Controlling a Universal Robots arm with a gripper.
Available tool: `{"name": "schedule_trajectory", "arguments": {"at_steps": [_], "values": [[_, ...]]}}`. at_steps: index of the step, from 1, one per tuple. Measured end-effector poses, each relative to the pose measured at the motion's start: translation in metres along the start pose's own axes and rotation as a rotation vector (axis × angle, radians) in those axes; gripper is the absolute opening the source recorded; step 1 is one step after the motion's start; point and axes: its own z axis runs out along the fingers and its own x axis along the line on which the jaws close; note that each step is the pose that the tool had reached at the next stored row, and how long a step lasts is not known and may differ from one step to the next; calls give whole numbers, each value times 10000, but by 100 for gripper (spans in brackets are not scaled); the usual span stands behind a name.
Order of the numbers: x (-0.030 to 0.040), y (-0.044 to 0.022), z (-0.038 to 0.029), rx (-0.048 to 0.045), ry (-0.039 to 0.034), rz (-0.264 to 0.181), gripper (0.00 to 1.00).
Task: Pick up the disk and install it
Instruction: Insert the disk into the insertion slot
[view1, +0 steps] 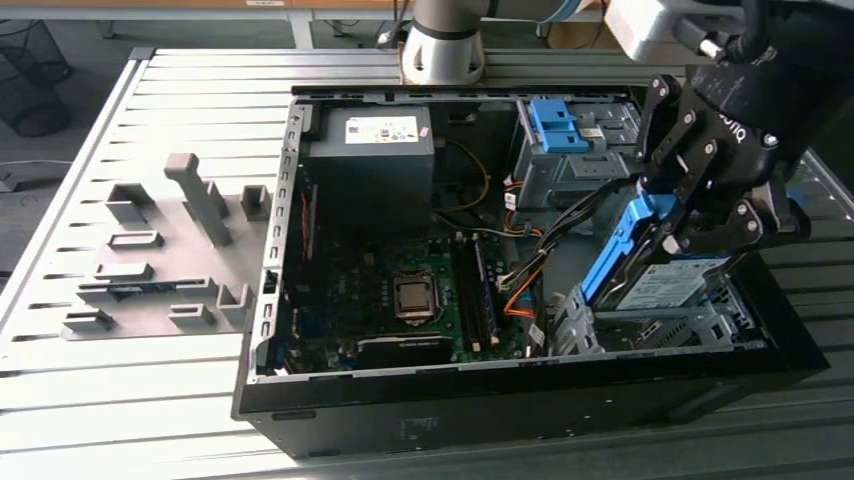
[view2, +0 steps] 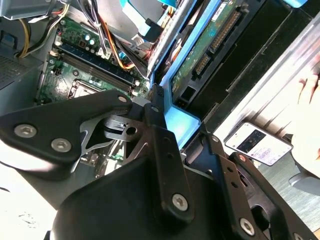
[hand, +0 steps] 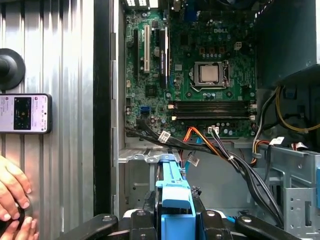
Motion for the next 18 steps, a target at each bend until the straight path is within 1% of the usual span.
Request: {"name": "schedule_trajectory", "arguments": {"at_steps": [18], "values": [[-8,-13,323,0,1,-1,36]]}}
